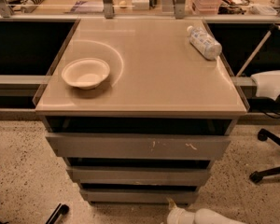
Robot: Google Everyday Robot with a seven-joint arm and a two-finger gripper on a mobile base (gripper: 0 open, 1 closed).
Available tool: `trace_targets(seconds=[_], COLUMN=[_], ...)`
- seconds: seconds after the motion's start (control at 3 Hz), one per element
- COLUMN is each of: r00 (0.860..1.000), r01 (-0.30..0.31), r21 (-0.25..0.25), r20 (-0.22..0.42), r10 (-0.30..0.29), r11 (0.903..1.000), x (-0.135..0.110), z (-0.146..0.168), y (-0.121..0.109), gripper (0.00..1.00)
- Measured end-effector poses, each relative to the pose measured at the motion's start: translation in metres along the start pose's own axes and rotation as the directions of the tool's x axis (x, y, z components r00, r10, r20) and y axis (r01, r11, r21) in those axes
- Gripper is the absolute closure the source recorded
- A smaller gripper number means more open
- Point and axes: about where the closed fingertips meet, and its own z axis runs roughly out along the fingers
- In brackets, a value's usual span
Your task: Open bottom drawer
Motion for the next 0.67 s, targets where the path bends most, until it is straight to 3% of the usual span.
trace_targets(seconds=[0.33, 0.67], r00=[0.999, 1.0], r01=[0.048, 0.027], r21=[0.036, 0.051], r20=[0.014, -0.015], r10=[-0.049, -0.026], r11=[0.9982, 0.9984], x=[-0.028, -0.032], z=[-0.015, -0.002], y=[0.002, -0.015], gripper=[0.0, 0.0])
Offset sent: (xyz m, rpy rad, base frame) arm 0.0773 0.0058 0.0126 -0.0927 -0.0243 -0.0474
